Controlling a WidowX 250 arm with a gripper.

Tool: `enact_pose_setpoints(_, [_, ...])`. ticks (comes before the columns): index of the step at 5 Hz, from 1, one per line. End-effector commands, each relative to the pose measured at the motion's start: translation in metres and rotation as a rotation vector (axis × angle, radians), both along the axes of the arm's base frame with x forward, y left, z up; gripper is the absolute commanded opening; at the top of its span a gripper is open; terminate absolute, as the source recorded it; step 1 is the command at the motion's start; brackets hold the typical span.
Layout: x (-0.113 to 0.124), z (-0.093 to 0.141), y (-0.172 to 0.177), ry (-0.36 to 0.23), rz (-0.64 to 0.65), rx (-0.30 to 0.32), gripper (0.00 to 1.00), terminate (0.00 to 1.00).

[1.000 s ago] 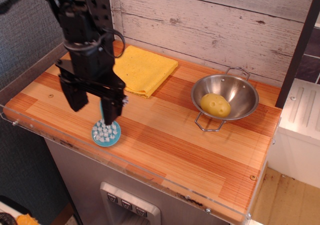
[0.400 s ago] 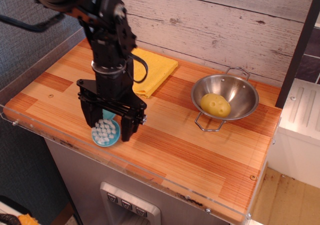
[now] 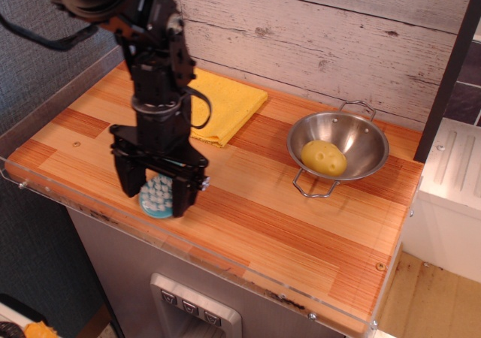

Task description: Put the blue scrubber on the yellow cloth.

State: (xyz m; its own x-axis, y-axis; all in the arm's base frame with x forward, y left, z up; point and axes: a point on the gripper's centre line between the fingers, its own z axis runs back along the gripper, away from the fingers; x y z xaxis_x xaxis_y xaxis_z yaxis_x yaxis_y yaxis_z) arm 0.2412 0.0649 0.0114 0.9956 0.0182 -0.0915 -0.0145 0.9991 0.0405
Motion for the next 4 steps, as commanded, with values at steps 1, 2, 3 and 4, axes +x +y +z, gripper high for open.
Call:
enact_pose_setpoints(1, [0.011,0.008,-0.004,-0.030,-0.056,-0.005,0.00,0.00])
enact_pose_setpoints(2, [0.020,0.043,-0.011,-0.097,-0.090,-0.012,0.00,0.00])
enact_pose_setpoints(3, [0.042,0.091,-0.012,-0.166,-0.098,0.000,0.00,0.00])
enact_pose_setpoints(4, [0.074,0.101,-0.006,-0.189,-0.130,-0.008,0.00,0.00])
